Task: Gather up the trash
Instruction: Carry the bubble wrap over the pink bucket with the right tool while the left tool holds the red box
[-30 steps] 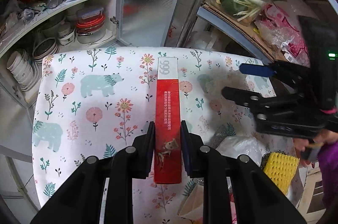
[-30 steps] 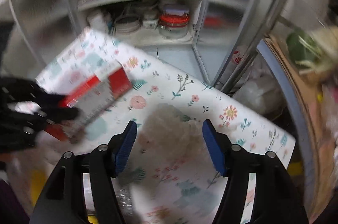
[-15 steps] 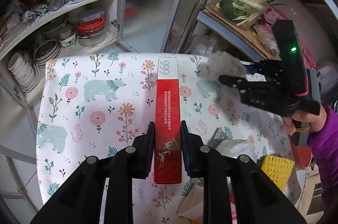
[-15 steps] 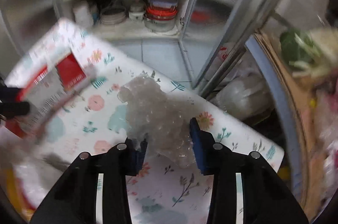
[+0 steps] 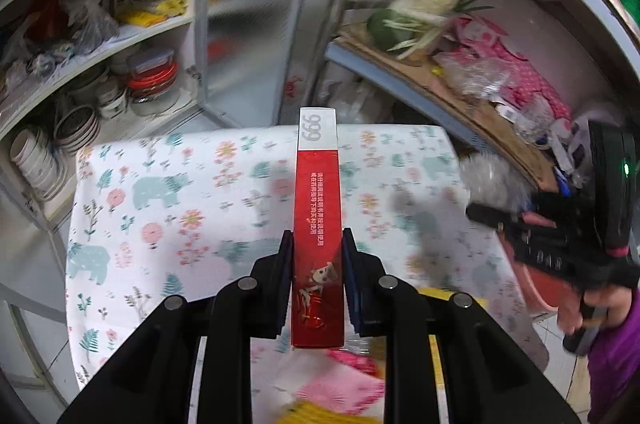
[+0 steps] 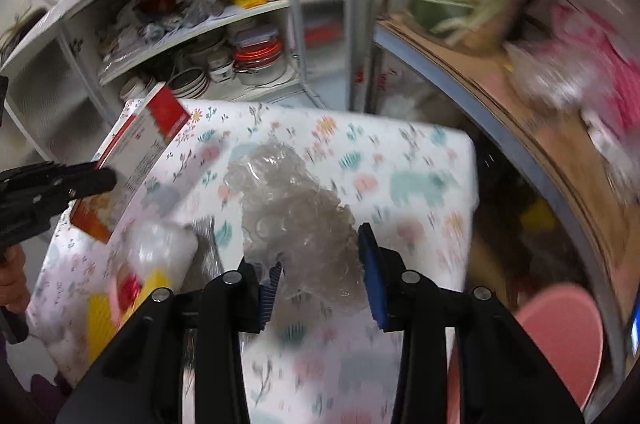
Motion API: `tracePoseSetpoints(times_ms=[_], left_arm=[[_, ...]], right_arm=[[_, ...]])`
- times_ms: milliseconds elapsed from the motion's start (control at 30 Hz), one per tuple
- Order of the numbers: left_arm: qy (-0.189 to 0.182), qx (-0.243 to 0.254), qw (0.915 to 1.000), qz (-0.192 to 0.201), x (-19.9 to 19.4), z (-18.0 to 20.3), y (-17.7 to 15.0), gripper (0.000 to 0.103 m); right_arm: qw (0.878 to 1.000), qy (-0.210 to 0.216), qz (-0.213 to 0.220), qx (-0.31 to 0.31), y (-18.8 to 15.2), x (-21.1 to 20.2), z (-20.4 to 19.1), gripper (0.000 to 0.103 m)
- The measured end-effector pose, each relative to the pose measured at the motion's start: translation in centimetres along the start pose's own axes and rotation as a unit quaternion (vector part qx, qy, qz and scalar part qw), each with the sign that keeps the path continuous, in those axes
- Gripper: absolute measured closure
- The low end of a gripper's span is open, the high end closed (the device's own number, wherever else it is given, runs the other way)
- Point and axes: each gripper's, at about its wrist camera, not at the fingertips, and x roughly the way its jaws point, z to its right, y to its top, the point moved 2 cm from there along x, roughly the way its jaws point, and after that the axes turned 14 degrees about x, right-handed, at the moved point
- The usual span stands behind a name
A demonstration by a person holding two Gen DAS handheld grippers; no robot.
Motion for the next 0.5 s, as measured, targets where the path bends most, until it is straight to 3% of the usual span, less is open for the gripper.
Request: tracePoseSetpoints(times_ms=[500], left_arm=[[-0.045,0.104,0.9935,0.017,-0.4,13.4,1.7,0.081]], right_arm=[[0.993,0.003,0.040,0.111,-7.4,-7.2,5.7,0.065]])
